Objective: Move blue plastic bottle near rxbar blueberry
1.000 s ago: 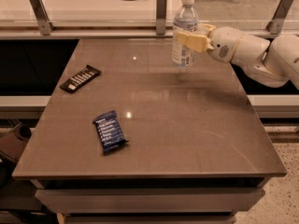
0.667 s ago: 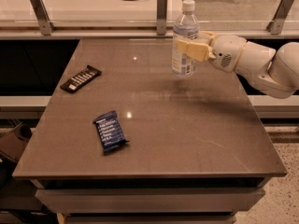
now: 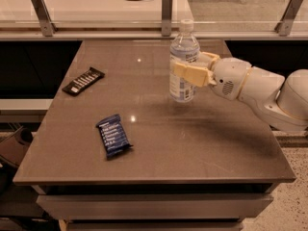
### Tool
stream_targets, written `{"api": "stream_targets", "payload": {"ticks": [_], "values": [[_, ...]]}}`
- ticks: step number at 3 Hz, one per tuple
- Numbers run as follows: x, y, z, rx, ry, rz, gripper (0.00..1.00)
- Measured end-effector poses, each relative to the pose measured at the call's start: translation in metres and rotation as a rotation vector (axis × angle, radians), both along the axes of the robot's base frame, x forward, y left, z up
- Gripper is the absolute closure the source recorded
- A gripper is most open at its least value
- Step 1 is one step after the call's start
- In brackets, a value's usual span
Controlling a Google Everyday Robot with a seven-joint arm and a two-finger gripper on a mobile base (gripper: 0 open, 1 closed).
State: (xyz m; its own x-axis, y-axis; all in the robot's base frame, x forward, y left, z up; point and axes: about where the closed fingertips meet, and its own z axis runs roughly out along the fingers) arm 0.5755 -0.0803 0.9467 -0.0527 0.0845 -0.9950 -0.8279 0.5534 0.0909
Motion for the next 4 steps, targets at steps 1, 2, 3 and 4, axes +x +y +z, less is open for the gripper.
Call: {"api": "stream_targets", "payload": {"ticks": [1,2,3,4], "values": [[-0.032,0.015,-0.013,0.017,0.005,-0.012,1.0],[-0.062,0.028,-0.022,0.024,-0.018,-0.011,1.0],[-0.083,0.039,-0.03,0.009,-0.057,0.013,1.0],[-0.096,0.046,-0.036,0.002,-0.083,0.028,1.0]]}}
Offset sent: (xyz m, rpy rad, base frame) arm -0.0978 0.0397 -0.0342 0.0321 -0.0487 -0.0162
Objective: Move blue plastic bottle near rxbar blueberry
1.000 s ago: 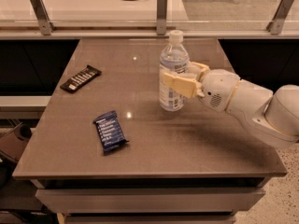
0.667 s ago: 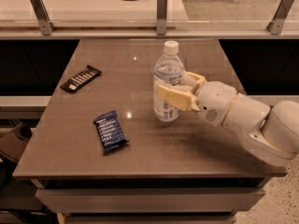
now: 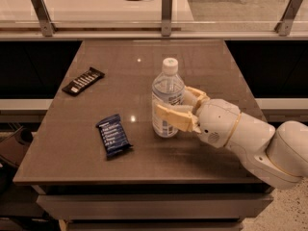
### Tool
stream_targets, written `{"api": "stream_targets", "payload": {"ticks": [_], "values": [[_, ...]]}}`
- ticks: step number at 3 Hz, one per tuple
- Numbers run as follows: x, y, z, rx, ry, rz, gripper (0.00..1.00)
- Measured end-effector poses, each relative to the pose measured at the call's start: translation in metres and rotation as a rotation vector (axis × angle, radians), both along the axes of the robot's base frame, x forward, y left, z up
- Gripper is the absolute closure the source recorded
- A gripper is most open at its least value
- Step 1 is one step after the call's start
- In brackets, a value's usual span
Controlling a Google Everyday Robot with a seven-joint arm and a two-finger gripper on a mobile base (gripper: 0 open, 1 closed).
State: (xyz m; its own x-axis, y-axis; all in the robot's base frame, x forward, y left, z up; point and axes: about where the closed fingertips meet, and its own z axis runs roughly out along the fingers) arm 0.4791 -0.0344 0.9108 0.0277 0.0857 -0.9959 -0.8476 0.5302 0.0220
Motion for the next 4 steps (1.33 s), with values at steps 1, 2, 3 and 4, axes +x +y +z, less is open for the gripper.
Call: {"api": "stream_targets", "payload": {"ticks": [1,2,3,4], "values": [[-0.0092,0.0067,-0.0033,-0.005,-0.014,0.019,1.0],[-0.0091,0.0083,-0.0024,-0.005,-0.014,0.021,0.81],[-0.0096,0.0103,-0.0017,-0.006,-0.015,0.025,0.58],[-0.01,0.0121,-0.0011,-0.007,-0.016,0.028,0.35]]}}
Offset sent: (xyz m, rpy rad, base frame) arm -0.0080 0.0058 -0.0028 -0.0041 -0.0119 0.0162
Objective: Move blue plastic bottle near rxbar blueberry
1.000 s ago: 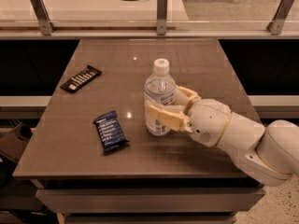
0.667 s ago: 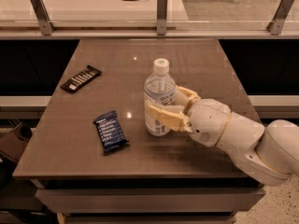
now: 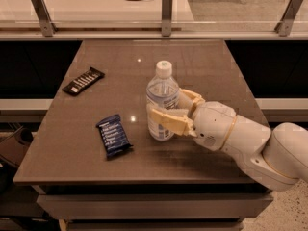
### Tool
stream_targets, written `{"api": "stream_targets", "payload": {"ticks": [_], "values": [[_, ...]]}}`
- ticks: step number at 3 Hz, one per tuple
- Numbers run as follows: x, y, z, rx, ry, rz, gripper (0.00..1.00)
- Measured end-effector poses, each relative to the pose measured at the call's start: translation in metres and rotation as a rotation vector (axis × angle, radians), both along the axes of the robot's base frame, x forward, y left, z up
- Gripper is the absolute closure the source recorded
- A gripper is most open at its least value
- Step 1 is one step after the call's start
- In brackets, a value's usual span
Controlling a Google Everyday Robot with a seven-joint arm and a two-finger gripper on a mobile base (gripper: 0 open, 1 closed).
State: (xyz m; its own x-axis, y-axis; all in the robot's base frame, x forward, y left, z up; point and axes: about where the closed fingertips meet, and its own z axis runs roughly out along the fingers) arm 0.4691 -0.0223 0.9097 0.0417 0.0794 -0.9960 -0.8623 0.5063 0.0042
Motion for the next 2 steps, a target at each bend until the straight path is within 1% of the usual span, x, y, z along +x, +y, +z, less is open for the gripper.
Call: {"api": "stream_targets", "payload": {"ticks": [1,2], "values": [[-0.0005,0.002,0.0007,-0.001,-0.001,0.004,0.12],[-0.0009,0.0037,0.0013,-0.002,-0.002,0.006,0.0]]}}
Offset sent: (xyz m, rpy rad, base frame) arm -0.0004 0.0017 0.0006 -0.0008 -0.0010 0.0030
